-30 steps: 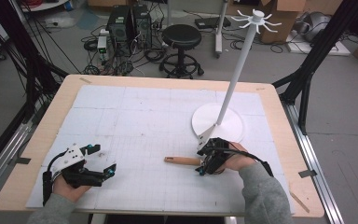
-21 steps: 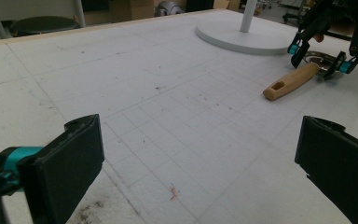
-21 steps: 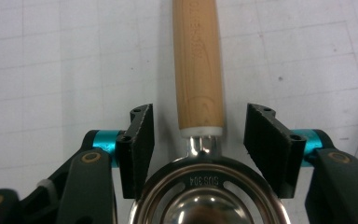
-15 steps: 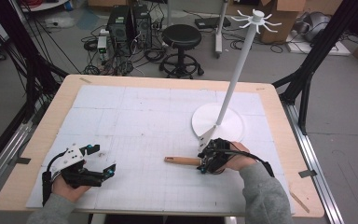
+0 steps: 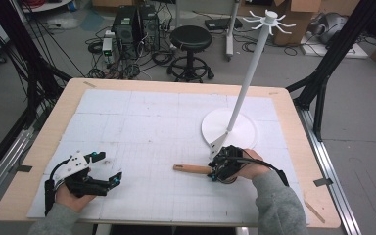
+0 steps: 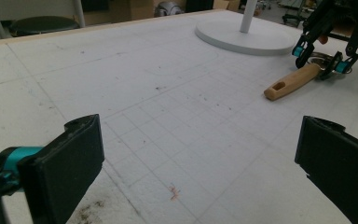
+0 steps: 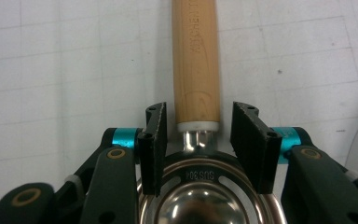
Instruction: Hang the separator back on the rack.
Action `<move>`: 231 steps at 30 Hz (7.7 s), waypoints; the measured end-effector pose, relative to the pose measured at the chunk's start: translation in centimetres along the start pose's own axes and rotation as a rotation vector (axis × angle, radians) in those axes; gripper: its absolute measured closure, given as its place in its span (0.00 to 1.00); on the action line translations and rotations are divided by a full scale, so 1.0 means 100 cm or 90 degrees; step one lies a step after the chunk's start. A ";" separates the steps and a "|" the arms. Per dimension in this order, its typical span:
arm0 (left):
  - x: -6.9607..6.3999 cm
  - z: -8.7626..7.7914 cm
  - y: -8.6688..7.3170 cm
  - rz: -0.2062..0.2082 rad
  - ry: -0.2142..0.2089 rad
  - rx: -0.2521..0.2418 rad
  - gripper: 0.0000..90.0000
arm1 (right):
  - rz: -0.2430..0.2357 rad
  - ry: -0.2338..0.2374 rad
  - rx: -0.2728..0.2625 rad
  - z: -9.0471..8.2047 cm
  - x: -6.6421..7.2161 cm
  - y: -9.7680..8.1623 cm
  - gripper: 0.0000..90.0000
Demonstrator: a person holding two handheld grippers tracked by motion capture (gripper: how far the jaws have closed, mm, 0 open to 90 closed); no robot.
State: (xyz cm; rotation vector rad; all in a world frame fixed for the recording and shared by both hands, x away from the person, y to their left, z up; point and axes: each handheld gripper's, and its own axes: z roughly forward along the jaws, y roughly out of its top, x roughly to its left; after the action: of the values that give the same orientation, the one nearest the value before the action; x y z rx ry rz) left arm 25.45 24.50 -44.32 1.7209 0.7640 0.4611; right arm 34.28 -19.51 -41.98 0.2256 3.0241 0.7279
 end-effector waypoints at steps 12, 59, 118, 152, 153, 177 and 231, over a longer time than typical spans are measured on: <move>0.000 0.001 0.000 0.000 -0.003 0.002 0.02 | 0.006 -0.006 0.008 -0.001 0.002 0.000 0.67; 0.002 0.003 0.000 -0.007 -0.002 0.005 0.02 | 0.015 -0.021 0.045 -0.003 0.009 0.007 0.78; 0.003 0.007 0.001 -0.010 -0.003 0.003 0.02 | 0.076 -0.053 -0.199 -0.058 0.007 -0.026 0.78; 0.002 0.010 0.002 -0.005 -0.005 0.000 0.02 | 0.144 -0.106 -0.352 -0.106 0.005 -0.059 0.78; 0.002 0.010 0.002 -0.004 -0.005 0.001 0.02 | 0.144 -0.111 -0.356 -0.107 0.005 -0.060 0.78; 0.002 0.010 0.002 -0.009 -0.006 -0.002 0.02 | 0.170 -0.142 -0.441 -0.139 0.009 -0.078 0.78; 0.001 0.008 0.003 -0.008 -0.009 -0.007 0.02 | 0.257 -0.257 -0.586 -0.203 -0.002 -0.096 0.78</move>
State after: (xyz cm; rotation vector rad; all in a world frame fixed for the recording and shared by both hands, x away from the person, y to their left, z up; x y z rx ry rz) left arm 26.11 23.95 -44.28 1.7059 0.7607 0.4431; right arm 32.02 -37.14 -28.24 0.8125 2.0110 1.7297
